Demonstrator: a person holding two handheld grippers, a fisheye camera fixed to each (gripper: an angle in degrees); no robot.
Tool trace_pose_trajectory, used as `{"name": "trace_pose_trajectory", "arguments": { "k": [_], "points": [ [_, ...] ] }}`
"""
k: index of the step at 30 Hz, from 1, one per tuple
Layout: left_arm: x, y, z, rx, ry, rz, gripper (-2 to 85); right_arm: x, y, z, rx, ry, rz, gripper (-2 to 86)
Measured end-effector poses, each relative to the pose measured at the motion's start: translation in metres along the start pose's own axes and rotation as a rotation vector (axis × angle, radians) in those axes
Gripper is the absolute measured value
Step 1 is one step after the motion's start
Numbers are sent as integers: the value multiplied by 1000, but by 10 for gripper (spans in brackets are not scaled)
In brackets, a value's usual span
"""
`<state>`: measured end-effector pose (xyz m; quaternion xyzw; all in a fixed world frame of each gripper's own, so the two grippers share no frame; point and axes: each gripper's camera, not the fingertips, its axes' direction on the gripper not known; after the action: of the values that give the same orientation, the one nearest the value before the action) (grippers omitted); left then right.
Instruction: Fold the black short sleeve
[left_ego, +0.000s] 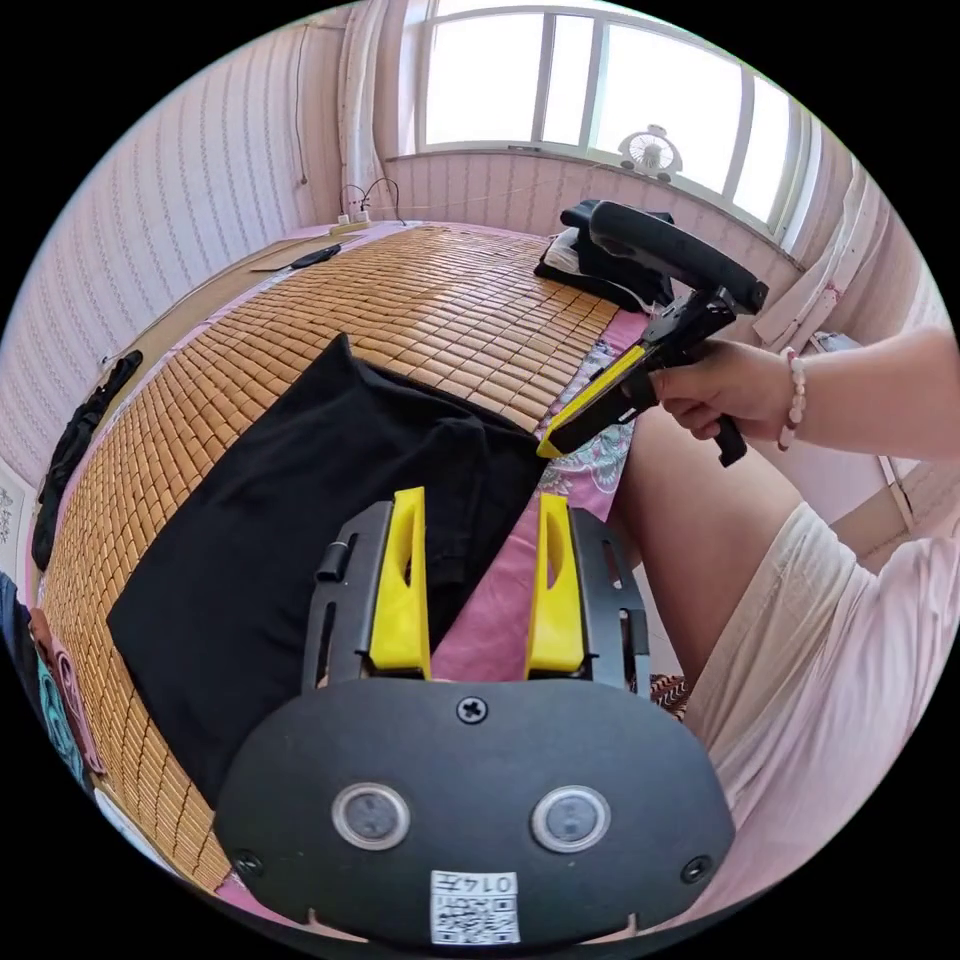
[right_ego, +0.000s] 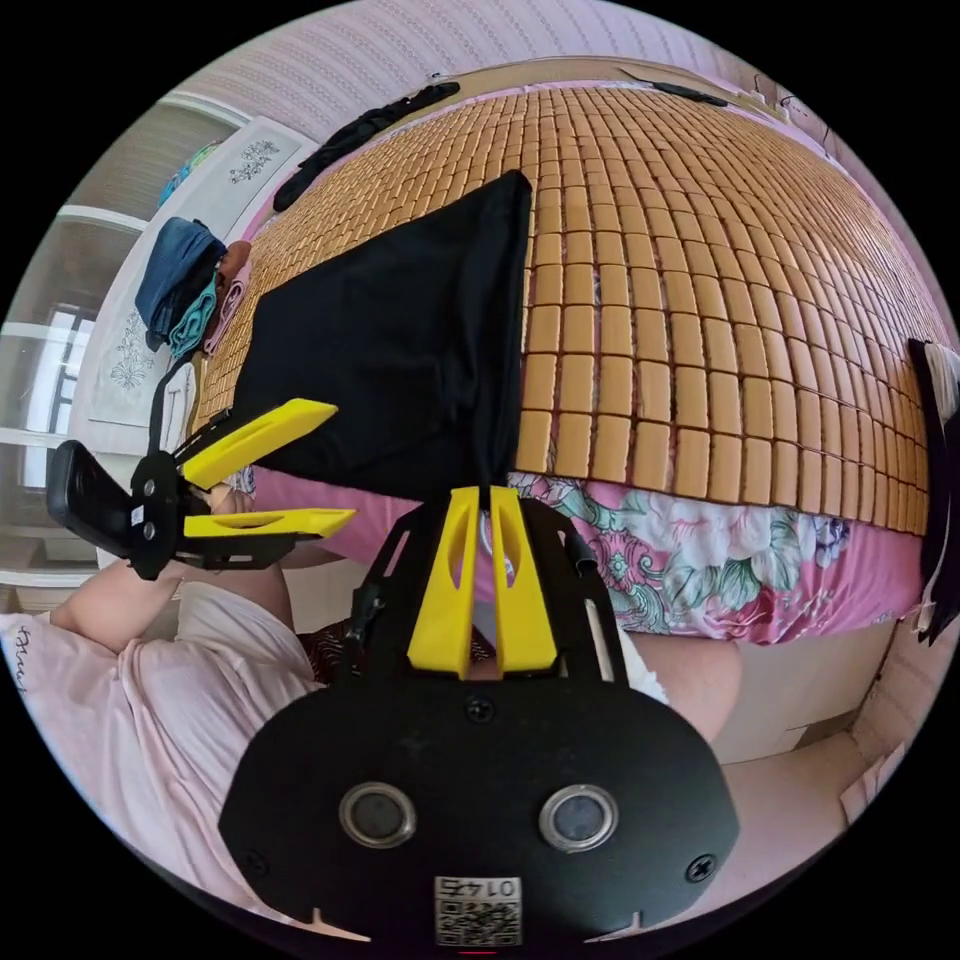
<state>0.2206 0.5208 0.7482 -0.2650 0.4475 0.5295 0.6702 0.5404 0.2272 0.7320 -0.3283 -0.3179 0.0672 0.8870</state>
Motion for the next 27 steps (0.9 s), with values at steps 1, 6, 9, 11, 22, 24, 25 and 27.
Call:
{"name": "trace_pose_trajectory", "arguments": {
  "k": [1, 6, 9, 11, 22, 24, 25, 27],
  "points": [
    [3, -4, 6, -19, 6, 11, 162, 7, 0, -6, 23, -41, -1, 21],
    [8, -24, 23, -45, -33, -6, 185, 30, 8, -47, 152, -311, 3, 13],
    [9, -35, 30, -50, -43, -11, 112, 41, 18, -68, 206, -428, -27, 17],
    [12, -37, 35, -113, -46, -23, 13, 62, 28, -81, 250, -423, 20, 26],
    [46, 1, -11, -23, 32, 7, -7, 172, 56, -60, 327, -594, 486, 177],
    [51, 5, -17, -12, 54, 45, -7, 184, 56, -57, 383, -669, 536, 168],
    [53, 8, -19, -3, 68, 67, -7, 190, 56, -56, 414, -695, 556, 145],
    [56, 10, -23, 5, 98, 87, -7, 197, 57, -57, 411, -689, 568, 99]
  ]
}}
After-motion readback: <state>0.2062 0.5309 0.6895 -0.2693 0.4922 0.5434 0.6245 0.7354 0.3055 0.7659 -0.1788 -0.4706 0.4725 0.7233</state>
